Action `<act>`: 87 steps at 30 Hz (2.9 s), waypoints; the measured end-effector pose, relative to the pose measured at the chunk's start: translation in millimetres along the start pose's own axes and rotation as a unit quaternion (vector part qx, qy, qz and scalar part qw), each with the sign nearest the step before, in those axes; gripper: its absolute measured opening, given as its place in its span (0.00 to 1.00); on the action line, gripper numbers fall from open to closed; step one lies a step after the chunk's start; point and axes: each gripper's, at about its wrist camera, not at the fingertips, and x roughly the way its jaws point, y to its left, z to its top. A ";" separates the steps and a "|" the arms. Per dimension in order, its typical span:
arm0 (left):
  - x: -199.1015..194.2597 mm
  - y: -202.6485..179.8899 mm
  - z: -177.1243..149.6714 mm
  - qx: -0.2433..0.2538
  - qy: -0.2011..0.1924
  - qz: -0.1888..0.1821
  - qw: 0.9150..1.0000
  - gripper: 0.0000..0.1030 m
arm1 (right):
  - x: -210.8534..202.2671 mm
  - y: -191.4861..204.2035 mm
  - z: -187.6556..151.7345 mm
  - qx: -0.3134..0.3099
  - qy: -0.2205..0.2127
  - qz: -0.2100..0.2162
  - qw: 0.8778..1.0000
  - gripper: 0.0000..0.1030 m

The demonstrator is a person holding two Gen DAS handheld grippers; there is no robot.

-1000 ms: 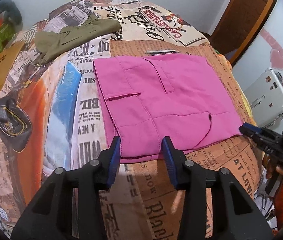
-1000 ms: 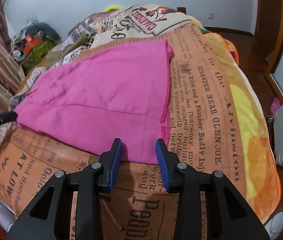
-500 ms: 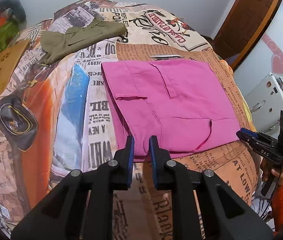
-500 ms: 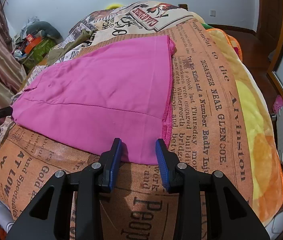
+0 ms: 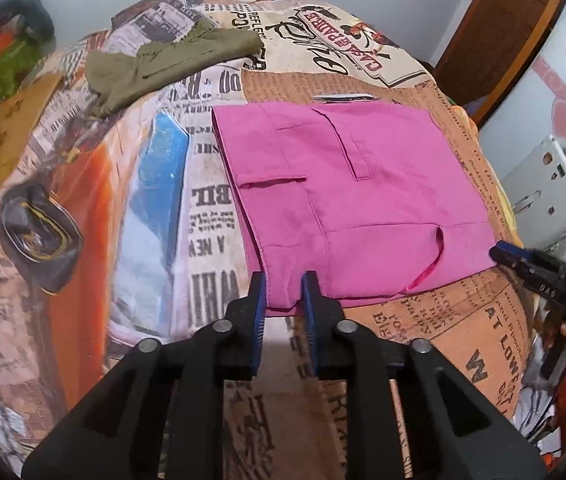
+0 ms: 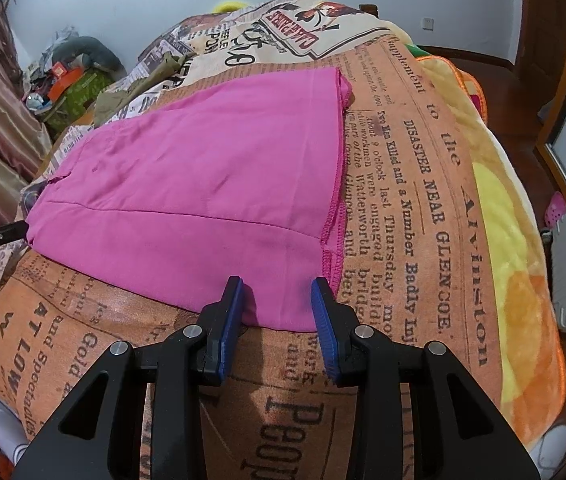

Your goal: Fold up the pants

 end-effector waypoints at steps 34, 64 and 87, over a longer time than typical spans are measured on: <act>5.8 10.1 66.2 0.010 -0.037 0.035 0.999 0.35 | -20.1 22.1 51.5 -0.036 -0.055 0.012 0.998 0.45; 101.1 54.5 133.1 -0.053 -0.002 0.035 0.998 0.50 | 79.5 -33.7 158.5 -0.028 -0.047 -0.032 0.998 0.45; 98.5 53.9 112.3 -0.056 -0.011 0.052 0.997 0.05 | 116.1 -40.4 168.0 -0.029 -0.016 -0.046 0.998 0.45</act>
